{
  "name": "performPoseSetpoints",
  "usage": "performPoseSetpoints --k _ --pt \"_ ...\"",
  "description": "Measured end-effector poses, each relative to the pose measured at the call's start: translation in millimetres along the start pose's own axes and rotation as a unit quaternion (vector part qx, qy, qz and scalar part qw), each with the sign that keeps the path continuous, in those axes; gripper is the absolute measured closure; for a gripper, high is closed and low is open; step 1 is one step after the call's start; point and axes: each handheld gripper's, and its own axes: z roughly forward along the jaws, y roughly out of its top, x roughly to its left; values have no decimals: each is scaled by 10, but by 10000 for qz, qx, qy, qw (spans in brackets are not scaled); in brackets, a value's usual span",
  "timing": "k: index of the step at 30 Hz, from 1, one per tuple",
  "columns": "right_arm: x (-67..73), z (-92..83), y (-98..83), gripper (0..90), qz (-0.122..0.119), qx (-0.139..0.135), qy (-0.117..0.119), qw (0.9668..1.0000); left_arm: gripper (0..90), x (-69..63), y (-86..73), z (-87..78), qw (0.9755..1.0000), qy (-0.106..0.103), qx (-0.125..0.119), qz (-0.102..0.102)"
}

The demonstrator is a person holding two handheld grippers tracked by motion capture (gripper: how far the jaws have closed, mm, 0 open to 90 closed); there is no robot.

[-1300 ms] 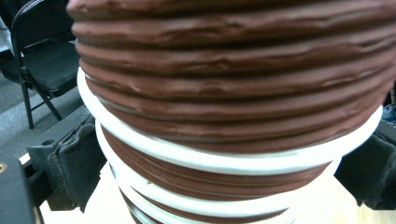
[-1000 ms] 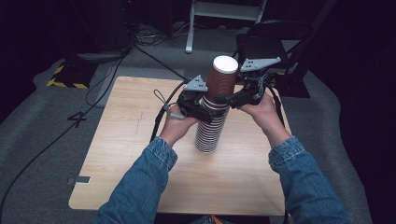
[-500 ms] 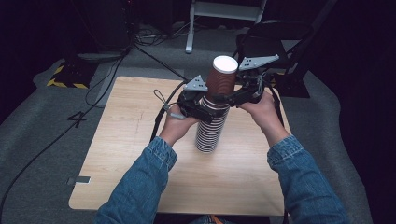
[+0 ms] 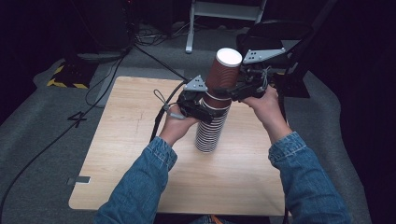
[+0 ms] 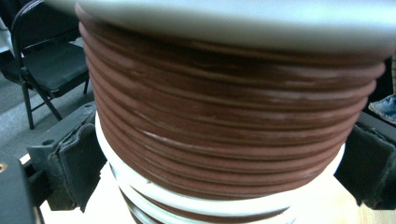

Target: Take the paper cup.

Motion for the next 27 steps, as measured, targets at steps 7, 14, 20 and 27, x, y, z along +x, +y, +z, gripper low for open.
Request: performPoseSetpoints --k 7,14,20,27 --pt "27 -109 153 103 -87 -114 -52 9999 35 0 0 0 10000 3 0 1" --pt "51 -188 249 102 -124 -204 -49 9997 34 0 -1 -1 10000 6 1 4" --pt "64 -311 321 104 -144 -355 -89 9992 35 -2 -1 1 10000 2 -3 18" --pt "77 -367 397 104 -179 -416 -116 9989 35 2 -3 1 10000 8 -16 21"
